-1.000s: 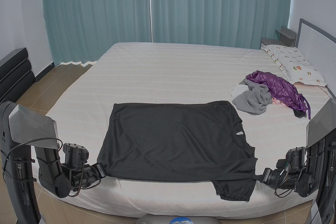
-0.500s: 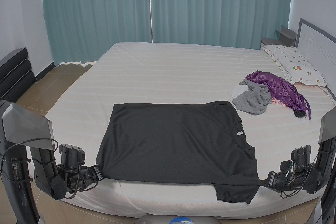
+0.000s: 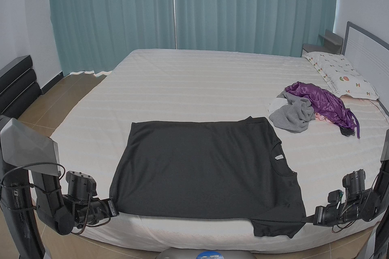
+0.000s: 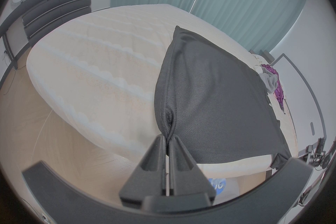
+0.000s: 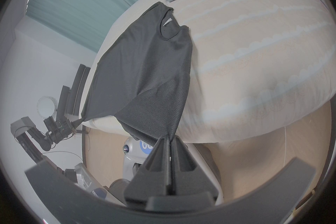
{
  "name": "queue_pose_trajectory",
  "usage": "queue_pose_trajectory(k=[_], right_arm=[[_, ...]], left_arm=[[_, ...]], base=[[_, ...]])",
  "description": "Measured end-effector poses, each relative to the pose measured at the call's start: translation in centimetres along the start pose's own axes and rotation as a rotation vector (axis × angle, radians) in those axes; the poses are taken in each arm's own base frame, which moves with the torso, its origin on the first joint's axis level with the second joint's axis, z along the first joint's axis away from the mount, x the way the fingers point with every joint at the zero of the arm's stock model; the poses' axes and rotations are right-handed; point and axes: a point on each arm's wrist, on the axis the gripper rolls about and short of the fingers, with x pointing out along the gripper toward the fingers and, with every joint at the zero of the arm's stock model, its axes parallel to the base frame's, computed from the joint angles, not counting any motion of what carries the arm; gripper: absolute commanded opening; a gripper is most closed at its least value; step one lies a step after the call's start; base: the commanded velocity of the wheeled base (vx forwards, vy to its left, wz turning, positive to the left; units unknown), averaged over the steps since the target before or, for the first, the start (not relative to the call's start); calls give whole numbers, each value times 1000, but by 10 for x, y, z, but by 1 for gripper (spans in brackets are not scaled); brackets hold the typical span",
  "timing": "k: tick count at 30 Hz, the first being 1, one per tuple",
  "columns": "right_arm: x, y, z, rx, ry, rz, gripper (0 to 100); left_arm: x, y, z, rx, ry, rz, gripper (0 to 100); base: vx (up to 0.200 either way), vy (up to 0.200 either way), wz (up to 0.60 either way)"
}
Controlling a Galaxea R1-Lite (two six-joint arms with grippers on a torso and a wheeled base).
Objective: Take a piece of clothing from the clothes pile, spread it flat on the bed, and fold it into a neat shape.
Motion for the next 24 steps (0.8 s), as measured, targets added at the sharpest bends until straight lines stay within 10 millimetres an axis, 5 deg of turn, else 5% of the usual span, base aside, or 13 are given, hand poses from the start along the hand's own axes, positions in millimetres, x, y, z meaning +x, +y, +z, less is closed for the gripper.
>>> queue_pose_trajectory(k=[24], right_arm=[[-17,-7,-12,-99,86,-36,0]], left_arm=[[-25,7,-15,146,59,19,0]], base=[[0,0,0]])
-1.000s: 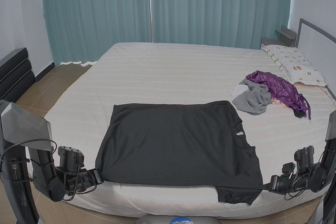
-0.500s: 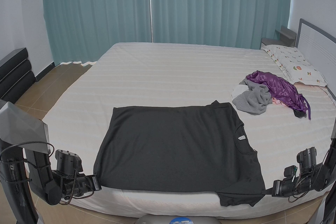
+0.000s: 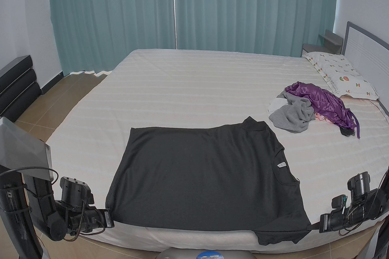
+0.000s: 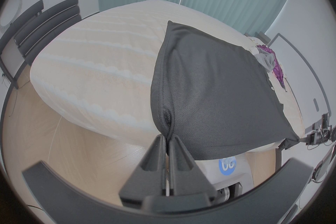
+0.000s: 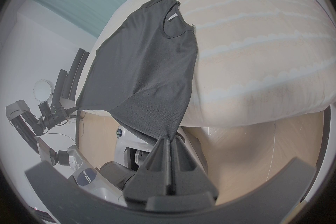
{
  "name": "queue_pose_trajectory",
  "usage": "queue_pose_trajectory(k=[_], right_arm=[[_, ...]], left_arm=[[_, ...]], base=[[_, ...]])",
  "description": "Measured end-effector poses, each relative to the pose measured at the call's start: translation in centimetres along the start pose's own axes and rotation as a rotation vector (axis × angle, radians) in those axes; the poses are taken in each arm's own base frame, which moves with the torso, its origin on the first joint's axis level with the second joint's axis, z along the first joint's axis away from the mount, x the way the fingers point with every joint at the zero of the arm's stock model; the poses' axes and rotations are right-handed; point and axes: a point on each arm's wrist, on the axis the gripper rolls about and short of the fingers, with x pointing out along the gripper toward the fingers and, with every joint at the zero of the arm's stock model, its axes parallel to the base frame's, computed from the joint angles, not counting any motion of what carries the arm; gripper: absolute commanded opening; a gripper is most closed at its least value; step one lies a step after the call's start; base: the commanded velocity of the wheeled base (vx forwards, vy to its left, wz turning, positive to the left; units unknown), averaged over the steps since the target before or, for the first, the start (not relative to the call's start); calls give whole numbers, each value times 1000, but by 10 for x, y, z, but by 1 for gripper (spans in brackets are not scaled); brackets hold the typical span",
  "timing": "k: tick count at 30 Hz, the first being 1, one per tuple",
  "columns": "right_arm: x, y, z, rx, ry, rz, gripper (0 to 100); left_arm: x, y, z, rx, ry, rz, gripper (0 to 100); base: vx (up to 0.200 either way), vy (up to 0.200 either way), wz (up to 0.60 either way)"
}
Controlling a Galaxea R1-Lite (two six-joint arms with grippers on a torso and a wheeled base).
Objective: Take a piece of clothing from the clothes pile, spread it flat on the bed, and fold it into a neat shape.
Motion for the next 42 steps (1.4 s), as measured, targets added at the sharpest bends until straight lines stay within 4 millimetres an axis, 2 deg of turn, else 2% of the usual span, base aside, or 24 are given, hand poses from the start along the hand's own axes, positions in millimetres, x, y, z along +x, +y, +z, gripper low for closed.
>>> queue_pose_trajectory(k=[12,24,28,37,42], right_arm=[[-9,2,-9,-61,47,-9,0],[-19,4,-17,-95,79,-13,0],[-23,6,-17,-104,61,-12,0],[-29,10,-10,-93,-11,-4,0],[-30,14,13,-37,-92,6,0]], left_arm=[[-8,3,-12,72,65,19,0],[-23,3,-28,116,239,60,0],[-27,0,-23,122,231,55,0],[-26,-6,3,57,107,32,0],[-19,-12,25,-40,22,11,0]], base=[[0,0,0],[0,0,0],[0,0,0],[0,0,0],[0,0,0]])
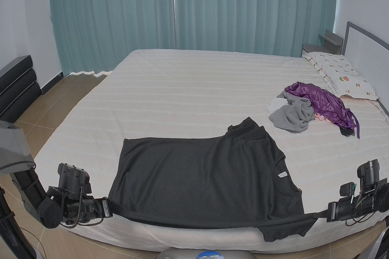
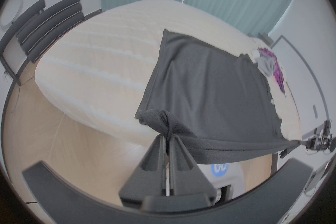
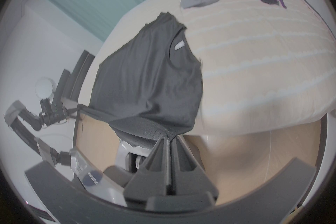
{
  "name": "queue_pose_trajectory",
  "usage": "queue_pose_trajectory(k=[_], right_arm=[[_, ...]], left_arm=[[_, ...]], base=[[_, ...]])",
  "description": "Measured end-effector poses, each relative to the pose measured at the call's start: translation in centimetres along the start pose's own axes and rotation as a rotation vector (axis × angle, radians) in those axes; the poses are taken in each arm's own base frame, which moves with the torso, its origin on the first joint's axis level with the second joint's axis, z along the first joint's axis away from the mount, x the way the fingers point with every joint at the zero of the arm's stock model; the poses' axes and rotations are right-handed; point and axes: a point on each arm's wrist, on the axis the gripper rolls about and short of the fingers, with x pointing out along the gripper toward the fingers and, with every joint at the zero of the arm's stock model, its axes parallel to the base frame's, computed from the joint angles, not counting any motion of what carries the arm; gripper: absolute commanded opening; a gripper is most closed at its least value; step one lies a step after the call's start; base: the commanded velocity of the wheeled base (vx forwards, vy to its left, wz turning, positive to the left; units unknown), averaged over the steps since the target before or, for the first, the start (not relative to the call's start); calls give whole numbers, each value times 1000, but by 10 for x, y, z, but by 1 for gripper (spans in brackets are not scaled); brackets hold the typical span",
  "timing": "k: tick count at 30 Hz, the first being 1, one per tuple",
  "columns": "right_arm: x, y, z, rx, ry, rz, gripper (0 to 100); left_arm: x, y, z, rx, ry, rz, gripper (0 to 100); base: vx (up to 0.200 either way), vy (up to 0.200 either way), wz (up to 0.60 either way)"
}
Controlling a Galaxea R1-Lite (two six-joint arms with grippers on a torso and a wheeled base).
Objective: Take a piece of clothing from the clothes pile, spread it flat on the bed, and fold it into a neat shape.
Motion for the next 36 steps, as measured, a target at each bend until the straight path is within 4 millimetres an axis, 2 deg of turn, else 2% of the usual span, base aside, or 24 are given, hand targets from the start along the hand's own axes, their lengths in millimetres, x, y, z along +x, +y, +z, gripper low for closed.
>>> queue_pose_trajectory(k=[4,7,22,29,36], right_arm=[[1,4,21,20,-66,8,0],[0,5,29,22,-92,12,0],[1,10,37,50,-110,29,0],[11,12,54,81,-119,43,0],[30,10,75,106,-108,49,0]], left_arm=[[4,-5,19,-49,-74,-5,0],[4,-7,27,-59,-108,-6,0],[6,-9,33,-66,-127,-15,0],[20,-12,43,-94,-135,-21,0],[42,-16,55,-115,-139,-20,0]], base=[[0,0,0],[0,0,0],[0,0,0],[0,0,0],[0,0,0]])
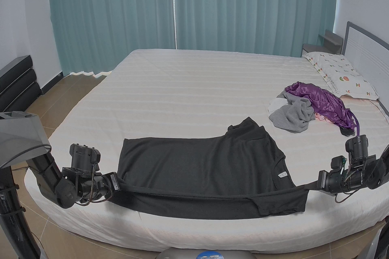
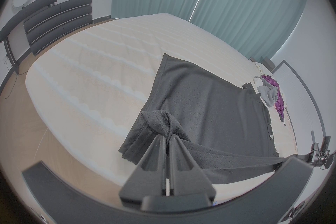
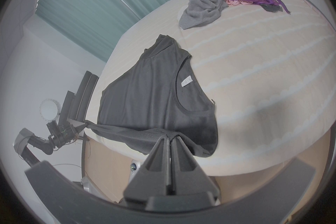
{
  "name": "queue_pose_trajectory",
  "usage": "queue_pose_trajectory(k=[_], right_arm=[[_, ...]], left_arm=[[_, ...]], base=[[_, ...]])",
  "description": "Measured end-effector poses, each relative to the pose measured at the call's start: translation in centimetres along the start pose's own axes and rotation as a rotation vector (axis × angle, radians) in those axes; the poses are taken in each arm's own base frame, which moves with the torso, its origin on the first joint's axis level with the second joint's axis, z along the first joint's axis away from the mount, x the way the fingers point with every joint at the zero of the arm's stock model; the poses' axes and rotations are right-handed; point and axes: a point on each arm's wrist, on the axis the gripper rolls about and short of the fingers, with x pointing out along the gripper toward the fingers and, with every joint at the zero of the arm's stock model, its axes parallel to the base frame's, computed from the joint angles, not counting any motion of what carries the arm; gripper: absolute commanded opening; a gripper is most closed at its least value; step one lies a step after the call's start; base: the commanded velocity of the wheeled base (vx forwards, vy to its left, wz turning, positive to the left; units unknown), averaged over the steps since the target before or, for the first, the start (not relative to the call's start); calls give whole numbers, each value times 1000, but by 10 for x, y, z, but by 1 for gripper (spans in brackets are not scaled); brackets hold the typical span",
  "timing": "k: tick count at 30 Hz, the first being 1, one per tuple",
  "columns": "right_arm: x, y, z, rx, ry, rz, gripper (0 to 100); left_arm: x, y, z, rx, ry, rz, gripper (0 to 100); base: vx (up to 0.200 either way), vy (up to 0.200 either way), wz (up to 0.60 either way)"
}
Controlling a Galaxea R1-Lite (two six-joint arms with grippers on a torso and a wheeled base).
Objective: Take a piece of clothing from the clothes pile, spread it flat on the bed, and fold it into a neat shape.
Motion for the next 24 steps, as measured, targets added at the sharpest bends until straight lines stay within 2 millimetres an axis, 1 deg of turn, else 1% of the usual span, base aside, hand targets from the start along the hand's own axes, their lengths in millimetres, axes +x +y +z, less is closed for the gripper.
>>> queue_pose_trajectory(k=[9,18,19,20,21,24], right_arm=[[33,-8,20,54,26,-9,0],[55,-15,28,92,47,-16,0],[57,-15,28,93,50,-16,0],[58,-16,28,95,54,-17,0],[60,-16,28,96,58,-19,100],[64,-18,27,106,67,-21,100]], left_arm=[[28,-1,4,-8,9,11,0],[48,2,5,-30,17,24,0],[50,2,5,-39,18,24,100],[52,2,5,-55,17,25,100],[53,2,6,-70,16,24,100],[58,0,6,-89,13,21,100]], base=[[0,0,0],[0,0,0],[0,0,0],[0,0,0],[0,0,0],[0,0,0]])
